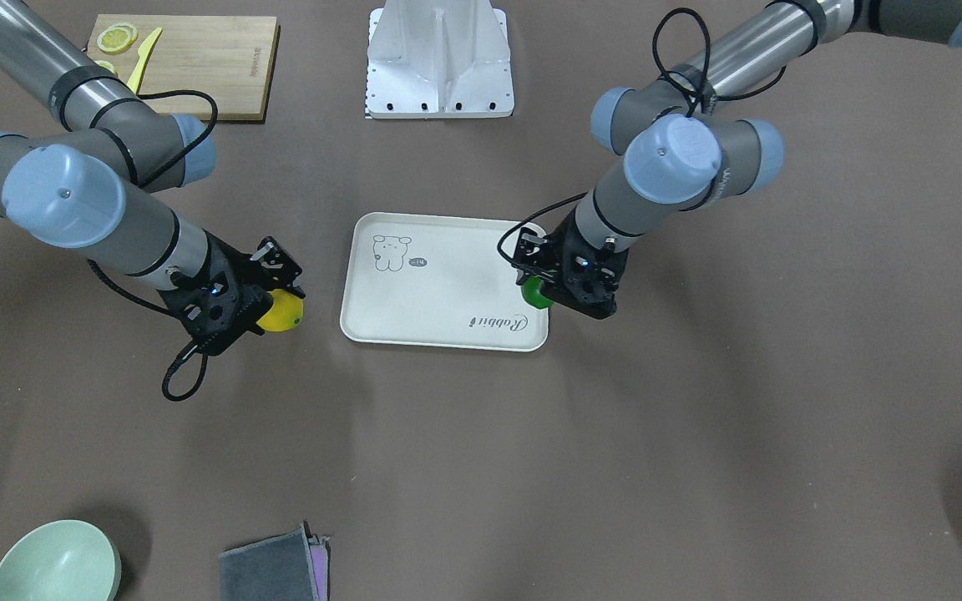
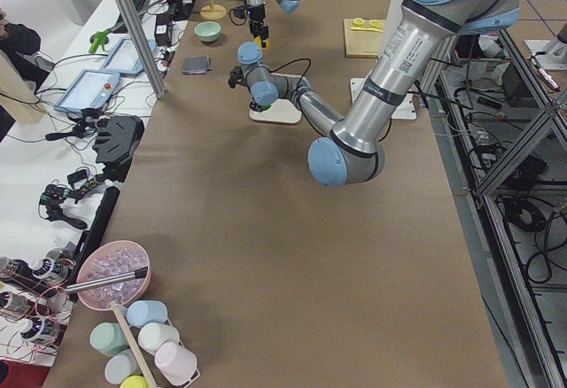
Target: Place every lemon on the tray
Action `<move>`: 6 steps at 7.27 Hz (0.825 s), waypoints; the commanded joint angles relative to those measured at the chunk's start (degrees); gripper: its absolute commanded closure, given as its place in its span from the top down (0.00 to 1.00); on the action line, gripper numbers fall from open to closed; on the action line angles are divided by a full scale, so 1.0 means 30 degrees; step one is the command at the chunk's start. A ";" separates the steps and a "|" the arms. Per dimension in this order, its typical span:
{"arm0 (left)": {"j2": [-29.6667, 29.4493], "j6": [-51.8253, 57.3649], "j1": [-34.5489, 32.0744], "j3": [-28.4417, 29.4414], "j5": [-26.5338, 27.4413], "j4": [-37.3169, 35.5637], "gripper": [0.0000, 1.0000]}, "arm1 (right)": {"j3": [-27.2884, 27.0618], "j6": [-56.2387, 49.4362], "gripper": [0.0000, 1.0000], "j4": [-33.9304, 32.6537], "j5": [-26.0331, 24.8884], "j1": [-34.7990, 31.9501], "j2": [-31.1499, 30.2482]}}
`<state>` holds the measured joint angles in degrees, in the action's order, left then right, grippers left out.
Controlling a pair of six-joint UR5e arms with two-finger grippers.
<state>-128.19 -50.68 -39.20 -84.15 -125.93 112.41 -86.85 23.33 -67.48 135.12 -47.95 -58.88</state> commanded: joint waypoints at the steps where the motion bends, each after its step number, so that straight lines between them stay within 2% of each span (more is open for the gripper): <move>1: -0.1037 -0.1995 0.2100 0.0658 0.1916 0.0059 0.00 | 0.0644 -0.0536 0.18 0.1511 -0.0157 0.1271 0.0930; 2: -0.1010 -0.1975 0.2109 0.0716 0.1927 0.0118 0.00 | 0.1287 -0.0569 0.18 0.2531 -0.0390 0.1885 0.1140; 4: -0.0894 -0.1684 0.2021 0.0717 0.1869 0.0090 0.00 | 0.2315 -0.0569 0.21 0.3214 -0.0742 0.2678 0.1782; 5: -0.0806 -0.1594 0.2137 0.0804 0.2043 0.0089 0.61 | 0.2377 -0.0569 0.32 0.3273 -0.1005 0.2972 0.1786; 6: -0.0544 -0.1710 0.2138 0.0456 0.2277 0.0089 0.97 | 0.2610 -0.0569 0.50 0.3274 -0.1124 0.3236 0.2018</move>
<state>-130.53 -55.72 -32.90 -82.08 -119.81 112.69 -79.85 21.63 -57.86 132.36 -39.36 -53.54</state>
